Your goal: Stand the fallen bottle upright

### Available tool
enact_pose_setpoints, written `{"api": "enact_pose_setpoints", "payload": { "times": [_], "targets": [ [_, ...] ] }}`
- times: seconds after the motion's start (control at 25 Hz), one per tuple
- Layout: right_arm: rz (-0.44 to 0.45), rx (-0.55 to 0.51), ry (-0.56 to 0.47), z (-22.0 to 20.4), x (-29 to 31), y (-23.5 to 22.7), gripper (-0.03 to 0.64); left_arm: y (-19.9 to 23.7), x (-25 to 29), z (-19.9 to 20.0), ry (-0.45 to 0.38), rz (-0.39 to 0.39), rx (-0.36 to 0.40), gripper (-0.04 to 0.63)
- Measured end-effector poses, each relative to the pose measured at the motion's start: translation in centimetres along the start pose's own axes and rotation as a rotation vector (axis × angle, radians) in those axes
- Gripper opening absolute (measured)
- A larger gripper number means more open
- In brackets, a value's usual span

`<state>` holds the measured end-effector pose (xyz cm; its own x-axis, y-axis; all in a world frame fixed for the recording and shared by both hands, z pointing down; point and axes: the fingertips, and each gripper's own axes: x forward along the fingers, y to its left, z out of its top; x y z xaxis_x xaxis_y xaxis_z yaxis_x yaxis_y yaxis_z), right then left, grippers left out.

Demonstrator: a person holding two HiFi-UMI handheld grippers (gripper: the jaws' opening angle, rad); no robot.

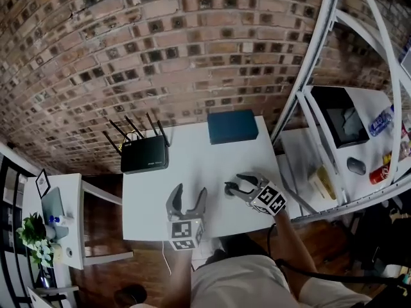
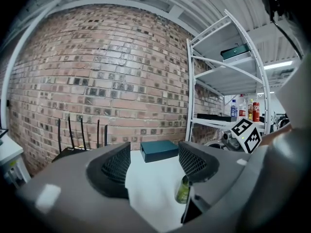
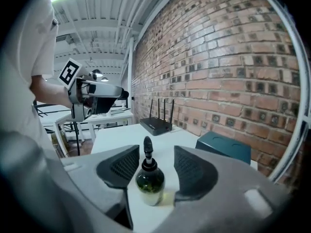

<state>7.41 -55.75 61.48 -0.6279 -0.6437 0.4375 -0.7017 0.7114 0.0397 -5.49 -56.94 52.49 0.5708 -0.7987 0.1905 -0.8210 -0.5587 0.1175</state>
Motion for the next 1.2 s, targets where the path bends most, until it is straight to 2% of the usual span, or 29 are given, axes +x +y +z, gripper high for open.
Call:
{"api": "enact_pose_setpoints", "payload": {
  "times": [0.12, 0.28, 0.4, 0.52, 0.6, 0.64, 0.76, 0.88, 1.0, 1.2],
  "targets": [
    [-0.082, 0.035, -0.08, 1.8, -2.3, 0.4, 0.241, 0.0, -1.1, 0.6, -0.024, 0.021, -0.01, 0.333],
    [-0.165, 0.113, -0.257, 5.3, -7.0, 1.7, 0.242, -0.8, -3.2, 2.0, -0.07, 0.063, -0.014, 0.333],
    [-0.241, 0.135, -0.374, 8.1, -10.9, 2.7, 0.257, -3.1, -5.0, 3.7, -0.106, 0.081, 0.012, 0.333],
    [-0.324, 0.135, -0.458, 9.9, -15.3, 3.7, 0.329, -6.8, -7.3, 4.8, -0.133, 0.106, 0.035, 0.335],
    [-0.361, 0.124, -0.458, 9.8, -18.3, 5.1, 0.404, -10.0, -9.3, 4.8, -0.144, 0.132, 0.032, 0.342],
    [-0.373, 0.119, -0.434, 9.1, -19.7, 5.9, 0.417, -11.6, -10.4, 4.7, -0.147, 0.147, 0.025, 0.348],
    [-0.384, 0.127, -0.355, 6.6, -23.6, 8.4, 0.422, -16.7, -13.6, 4.0, -0.151, 0.185, 0.014, 0.35],
    [-0.366, 0.149, -0.328, 4.7, -26.5, 10.9, 0.422, -20.3, -16.5, 2.7, -0.125, 0.215, 0.025, 0.351],
    [-0.382, 0.127, -0.322, 4.6, -29.0, 13.0, 0.42, -21.8, -19.6, 2.0, -0.093, 0.245, 0.038, 0.351],
    [-0.448, 0.097, -0.334, 6.6, -31.5, 13.6, 0.419, -22.2, -22.5, 3.3, -0.117, 0.244, 0.077, 0.351]
  ]
}}
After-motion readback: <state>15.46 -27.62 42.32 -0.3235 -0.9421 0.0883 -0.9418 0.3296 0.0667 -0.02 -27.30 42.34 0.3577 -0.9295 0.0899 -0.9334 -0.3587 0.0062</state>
